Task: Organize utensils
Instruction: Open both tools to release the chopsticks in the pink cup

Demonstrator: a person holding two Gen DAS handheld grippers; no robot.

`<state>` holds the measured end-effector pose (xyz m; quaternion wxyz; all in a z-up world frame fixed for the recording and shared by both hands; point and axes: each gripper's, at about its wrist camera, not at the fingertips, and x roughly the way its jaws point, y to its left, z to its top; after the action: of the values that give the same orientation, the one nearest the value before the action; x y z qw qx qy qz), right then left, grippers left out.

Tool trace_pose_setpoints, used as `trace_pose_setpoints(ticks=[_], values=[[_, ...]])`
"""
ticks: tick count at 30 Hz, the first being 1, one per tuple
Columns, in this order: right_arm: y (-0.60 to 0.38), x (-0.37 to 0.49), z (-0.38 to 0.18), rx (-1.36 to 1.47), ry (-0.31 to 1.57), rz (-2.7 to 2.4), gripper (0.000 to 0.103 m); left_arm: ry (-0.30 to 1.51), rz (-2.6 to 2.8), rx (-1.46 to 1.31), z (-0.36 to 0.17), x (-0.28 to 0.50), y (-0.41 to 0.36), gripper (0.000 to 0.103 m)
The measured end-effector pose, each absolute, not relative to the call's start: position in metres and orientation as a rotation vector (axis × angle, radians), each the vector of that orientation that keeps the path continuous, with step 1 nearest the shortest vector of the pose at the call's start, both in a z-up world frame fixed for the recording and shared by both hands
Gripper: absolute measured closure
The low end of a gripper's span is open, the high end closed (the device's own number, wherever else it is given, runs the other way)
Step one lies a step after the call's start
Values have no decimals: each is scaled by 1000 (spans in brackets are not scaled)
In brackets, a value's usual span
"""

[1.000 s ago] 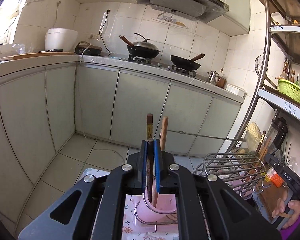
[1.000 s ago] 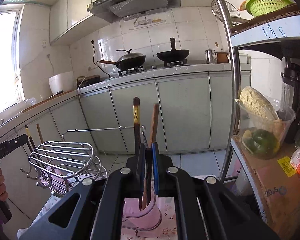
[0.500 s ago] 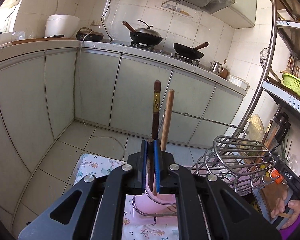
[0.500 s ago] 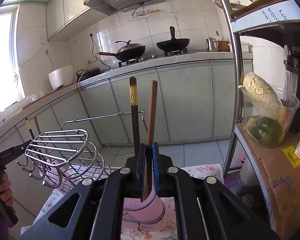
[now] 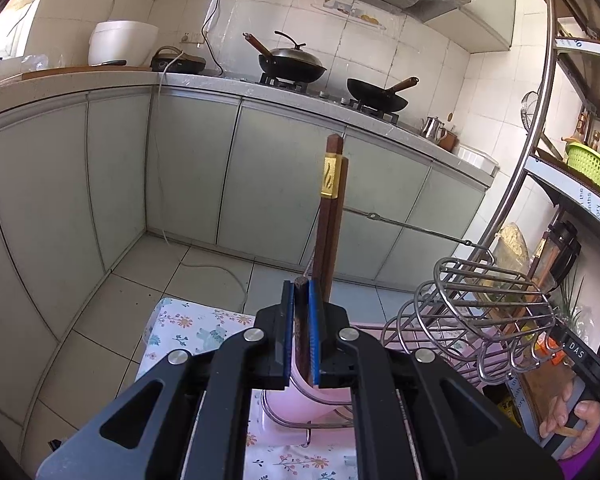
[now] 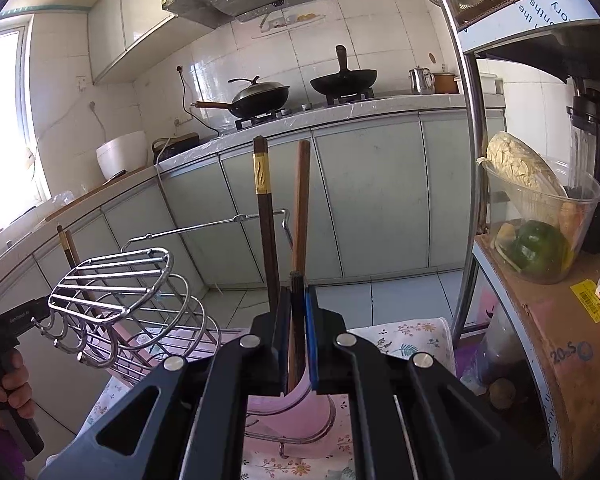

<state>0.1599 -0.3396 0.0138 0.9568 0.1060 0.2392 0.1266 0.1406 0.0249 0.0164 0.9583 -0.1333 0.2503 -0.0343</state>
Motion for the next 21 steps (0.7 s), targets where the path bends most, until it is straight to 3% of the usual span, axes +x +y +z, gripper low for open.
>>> trace_pose_setpoints(ticks=[5,7,9,21], values=[[-340,159,16,232,485,265,94,510,-58,-263,15,140,23,93],[-340,157,16,234,487,272,87,516,-61,-267,15,139,23,83],[-340,154,17,241,483,276,73,513,-61,-272,15,137,22,78],[-342,121,37,255,406,285,73,463,-90,-289,40,110,22,75]])
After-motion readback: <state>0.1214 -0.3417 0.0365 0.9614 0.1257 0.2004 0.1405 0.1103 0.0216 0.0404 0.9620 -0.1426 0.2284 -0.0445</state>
